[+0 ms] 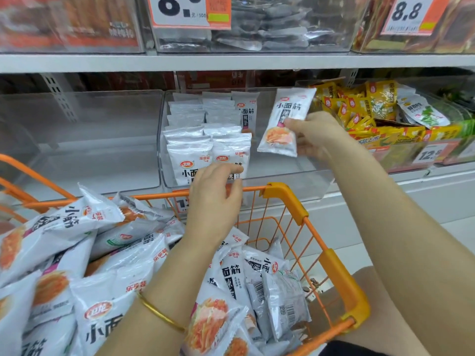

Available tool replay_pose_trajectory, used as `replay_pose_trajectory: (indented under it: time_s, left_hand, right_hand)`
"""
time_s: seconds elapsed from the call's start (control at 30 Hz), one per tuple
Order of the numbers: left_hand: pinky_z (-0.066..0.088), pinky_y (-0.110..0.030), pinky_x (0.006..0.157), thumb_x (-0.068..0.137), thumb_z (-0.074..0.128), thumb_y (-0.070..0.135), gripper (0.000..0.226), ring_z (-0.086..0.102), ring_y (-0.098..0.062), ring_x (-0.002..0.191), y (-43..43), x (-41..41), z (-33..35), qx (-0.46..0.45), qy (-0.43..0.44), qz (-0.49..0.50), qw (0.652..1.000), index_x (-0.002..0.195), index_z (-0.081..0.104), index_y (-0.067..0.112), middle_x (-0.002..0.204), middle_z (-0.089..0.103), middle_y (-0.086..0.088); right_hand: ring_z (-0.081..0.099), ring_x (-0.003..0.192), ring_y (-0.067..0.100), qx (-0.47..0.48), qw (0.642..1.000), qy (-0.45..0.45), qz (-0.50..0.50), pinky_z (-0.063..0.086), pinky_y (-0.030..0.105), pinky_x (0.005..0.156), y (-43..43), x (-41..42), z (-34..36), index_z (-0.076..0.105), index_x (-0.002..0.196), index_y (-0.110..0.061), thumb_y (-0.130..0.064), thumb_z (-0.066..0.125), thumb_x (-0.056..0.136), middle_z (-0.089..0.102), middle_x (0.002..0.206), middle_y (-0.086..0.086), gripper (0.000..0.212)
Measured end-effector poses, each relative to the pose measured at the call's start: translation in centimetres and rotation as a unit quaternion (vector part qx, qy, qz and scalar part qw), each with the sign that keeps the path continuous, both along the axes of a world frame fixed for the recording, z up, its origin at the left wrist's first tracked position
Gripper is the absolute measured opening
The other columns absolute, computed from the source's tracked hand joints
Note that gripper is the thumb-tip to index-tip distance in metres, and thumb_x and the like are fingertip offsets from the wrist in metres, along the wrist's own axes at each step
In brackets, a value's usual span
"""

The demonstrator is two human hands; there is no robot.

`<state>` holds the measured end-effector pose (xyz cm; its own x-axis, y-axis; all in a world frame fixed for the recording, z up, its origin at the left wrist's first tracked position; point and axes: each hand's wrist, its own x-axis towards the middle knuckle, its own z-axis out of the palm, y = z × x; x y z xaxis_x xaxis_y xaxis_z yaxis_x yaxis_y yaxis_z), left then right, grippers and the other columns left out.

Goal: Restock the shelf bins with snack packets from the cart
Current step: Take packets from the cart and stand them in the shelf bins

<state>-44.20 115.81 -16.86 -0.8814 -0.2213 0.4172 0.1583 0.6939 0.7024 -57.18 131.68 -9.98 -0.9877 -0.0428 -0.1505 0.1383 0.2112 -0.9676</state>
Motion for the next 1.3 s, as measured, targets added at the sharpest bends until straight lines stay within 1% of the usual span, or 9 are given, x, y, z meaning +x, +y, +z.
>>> replay_pose_trajectory:
  time_s: [0.13, 0.23, 0.43, 0.57, 0.8, 0.97, 1.1, 1.2, 1.3]
  left_hand:
    - [0.028, -0.019, 0.091, 0.088, 0.053, 0.014, 0.027, 0.042, -0.006, 0.106, 0.1, -0.1, -0.7, -0.029, -0.009, 0.002, 1.000, 0.112, 0.064, 0.021, 0.107, 0.061, 0.010]
    - [0.025, -0.013, 0.085, 0.086, 0.053, 0.017, 0.026, 0.045, -0.006, 0.103, 0.0, 0.0, -1.3, -0.054, 0.001, -0.003, 0.999, 0.109, 0.064, 0.024, 0.101, 0.062, 0.013]
    - [0.027, -0.017, 0.090, 0.080, 0.051, 0.021, 0.030, 0.041, 0.000, 0.100, -0.1, 0.0, -1.4, -0.057, 0.006, -0.006, 0.998, 0.107, 0.063, 0.026, 0.100, 0.054, 0.020]
    - [0.026, -0.012, 0.093, 0.080, 0.051, 0.021, 0.030, 0.042, 0.000, 0.104, -0.1, 0.0, -1.3, -0.060, -0.003, -0.006, 0.998, 0.108, 0.062, 0.027, 0.103, 0.054, 0.020]
    - [0.026, -0.012, 0.094, 0.080, 0.052, 0.023, 0.030, 0.043, 0.000, 0.106, -0.2, 0.0, -1.4, -0.059, -0.016, -0.007, 0.998, 0.108, 0.061, 0.030, 0.105, 0.055, 0.021]
    - [0.024, -0.010, 0.095, 0.081, 0.050, 0.024, 0.031, 0.041, 0.001, 0.107, -0.2, 0.1, -1.2, -0.059, -0.019, -0.009, 0.998, 0.109, 0.060, 0.030, 0.105, 0.052, 0.023]
    - [0.024, -0.010, 0.095, 0.080, 0.051, 0.024, 0.032, 0.041, 0.000, 0.107, -0.2, 0.1, -1.3, -0.058, -0.015, -0.008, 0.998, 0.109, 0.061, 0.030, 0.105, 0.051, 0.023]
    - [0.023, -0.008, 0.094, 0.080, 0.050, 0.025, 0.032, 0.040, 0.001, 0.106, -0.2, 0.0, -1.3, -0.061, -0.014, -0.007, 0.998, 0.109, 0.061, 0.029, 0.104, 0.050, 0.024]
    - [0.021, -0.006, 0.093, 0.080, 0.050, 0.026, 0.032, 0.039, 0.002, 0.105, -0.2, -0.1, -1.3, -0.062, -0.013, -0.005, 0.998, 0.109, 0.062, 0.029, 0.104, 0.051, 0.023]
  right_hand:
    - [0.066, 0.087, 0.023, 0.124, 0.992, 0.021, -0.013, 0.057, 0.042, 0.074, -2.1, -5.2, -2.1, 0.057, 0.096, -0.006, -0.011, 0.076, 0.077, 0.066, 0.097, 0.007, 0.027]
    - [0.065, 0.100, 0.028, 0.142, 0.990, 0.016, -0.015, 0.055, 0.047, 0.085, -3.2, -8.6, -4.4, 0.057, 0.105, -0.007, -0.013, 0.081, 0.070, 0.067, 0.107, 0.008, 0.043]
    - [0.056, 0.118, 0.029, 0.134, 0.991, 0.008, 0.023, 0.049, 0.038, 0.097, -6.0, -11.3, -6.0, 0.053, 0.126, -0.005, -0.002, 0.062, 0.086, 0.056, 0.130, 0.014, 0.041]
    - [0.063, 0.107, 0.028, 0.168, 0.985, 0.046, -0.009, 0.052, 0.041, 0.093, -7.6, -13.0, -6.9, 0.065, 0.100, -0.006, -0.002, 0.055, 0.088, 0.066, 0.114, 0.013, 0.016]
    - [0.065, 0.103, 0.026, 0.220, 0.973, 0.061, -0.022, 0.054, 0.037, 0.088, -8.8, -14.5, -7.4, 0.065, 0.099, -0.004, -0.009, 0.066, 0.085, 0.067, 0.112, 0.012, 0.015]
    - [0.061, 0.108, 0.025, 0.212, 0.976, 0.049, -0.017, 0.052, 0.038, 0.091, -8.7, -15.1, -7.6, 0.057, 0.116, -0.002, -0.013, 0.072, 0.080, 0.061, 0.115, 0.007, 0.041]
    - [0.064, 0.104, 0.028, 0.232, 0.971, 0.049, 0.001, 0.053, 0.039, 0.090, -8.2, -14.3, -7.0, 0.061, 0.106, -0.002, -0.015, 0.071, 0.081, 0.065, 0.115, 0.015, 0.029]
    - [0.059, 0.112, 0.031, 0.226, 0.973, 0.036, 0.014, 0.050, 0.040, 0.095, -7.6, -14.0, -6.6, 0.055, 0.120, 0.000, -0.015, 0.068, 0.083, 0.059, 0.124, 0.016, 0.042]
    - [0.061, 0.109, 0.031, 0.236, 0.969, 0.075, 0.024, 0.052, 0.040, 0.092, -7.1, -13.3, -6.0, 0.059, 0.107, -0.004, -0.015, 0.066, 0.086, 0.062, 0.119, 0.017, 0.025]
